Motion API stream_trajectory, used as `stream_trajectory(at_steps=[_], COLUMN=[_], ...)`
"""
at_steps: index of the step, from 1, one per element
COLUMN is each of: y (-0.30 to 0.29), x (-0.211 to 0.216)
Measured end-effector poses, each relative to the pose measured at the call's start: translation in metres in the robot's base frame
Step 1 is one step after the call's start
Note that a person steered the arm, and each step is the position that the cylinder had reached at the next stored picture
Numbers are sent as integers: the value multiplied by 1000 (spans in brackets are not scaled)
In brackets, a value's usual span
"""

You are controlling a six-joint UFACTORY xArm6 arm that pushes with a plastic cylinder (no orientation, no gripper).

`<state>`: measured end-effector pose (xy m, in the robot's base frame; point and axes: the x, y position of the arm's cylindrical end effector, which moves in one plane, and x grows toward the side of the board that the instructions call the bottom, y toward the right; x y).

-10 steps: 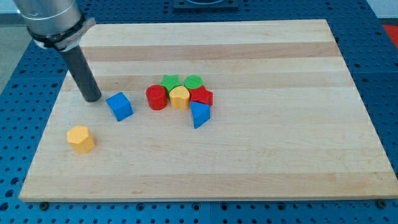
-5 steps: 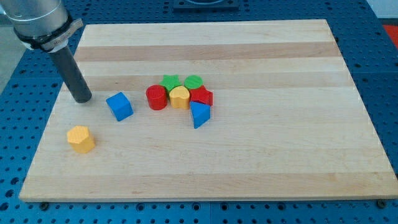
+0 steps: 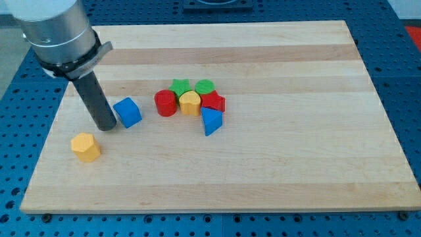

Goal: Slide blue cube below red star

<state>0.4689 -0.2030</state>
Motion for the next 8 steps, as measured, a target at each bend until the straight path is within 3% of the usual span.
stream_trajectory(at_steps=[2,8], y=[0,27], x=[-33,22])
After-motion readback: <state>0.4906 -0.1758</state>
